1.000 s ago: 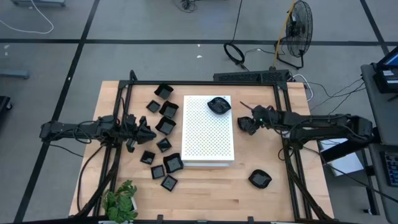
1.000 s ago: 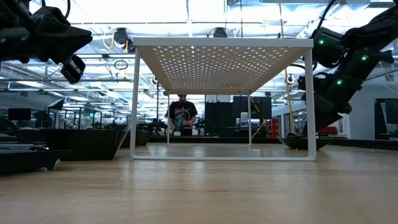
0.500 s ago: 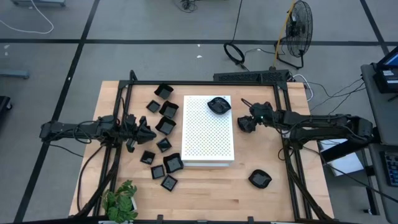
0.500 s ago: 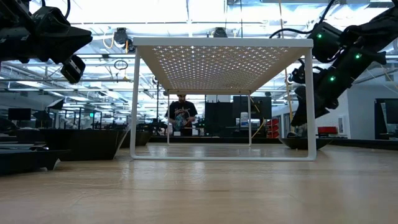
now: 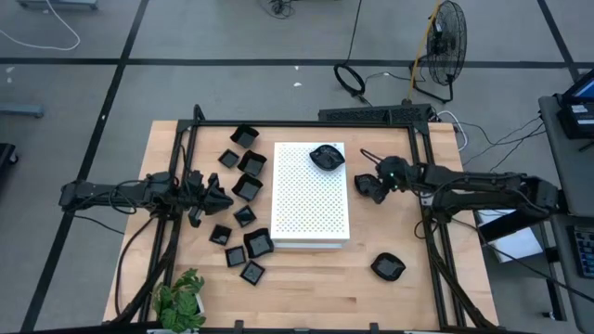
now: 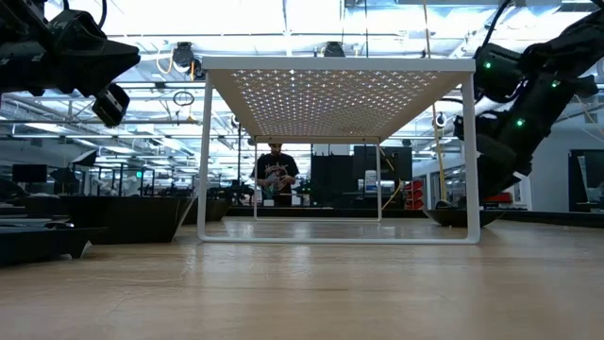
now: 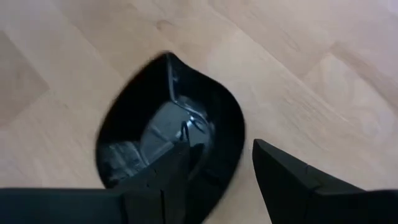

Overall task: Pick & Place Mini shaped plates
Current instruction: Stack the black leaf shaped plate on top of the other black leaf shaped plates on the shelf

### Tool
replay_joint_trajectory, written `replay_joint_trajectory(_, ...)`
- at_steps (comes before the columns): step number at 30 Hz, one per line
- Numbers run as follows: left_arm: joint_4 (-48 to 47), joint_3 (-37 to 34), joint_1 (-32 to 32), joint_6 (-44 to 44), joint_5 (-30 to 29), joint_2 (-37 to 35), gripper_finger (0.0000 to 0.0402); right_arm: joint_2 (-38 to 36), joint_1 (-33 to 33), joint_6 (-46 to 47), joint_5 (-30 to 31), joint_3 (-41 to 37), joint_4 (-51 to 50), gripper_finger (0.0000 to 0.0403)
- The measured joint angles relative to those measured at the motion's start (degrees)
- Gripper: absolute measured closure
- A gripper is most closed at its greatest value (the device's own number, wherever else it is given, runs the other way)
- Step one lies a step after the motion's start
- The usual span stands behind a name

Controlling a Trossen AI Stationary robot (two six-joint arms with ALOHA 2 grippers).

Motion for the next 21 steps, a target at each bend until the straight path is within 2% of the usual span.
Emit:
replay_joint_trajectory(6, 0.0, 0.0, 0.0, 0.0, 0.0, 0.0, 0.0371, 0.1, -1.7, -1.2, -1.0, -0.1, 0.4, 0.0236)
replay_joint_trajectory(11, 0.0, 0.0, 0.0, 0.0, 0.0, 0.0, 0.0371, 0.2, -4.4, -1.8, -4.6, -4.0, 7.3, 0.0236)
replay_joint_trajectory(14, 0.0, 0.0, 0.0, 0.0, 0.0, 0.0, 0.0371, 0.2, -5.5, -1.9, -4.5, -5.9, 10.9, 0.0236)
replay_joint_trajectory(21, 0.0, 0.0, 0.0, 0.0, 0.0, 0.0, 0.0371, 0.2, -5.8, -2.1, -4.6, -6.5, 12.2, 0.0236)
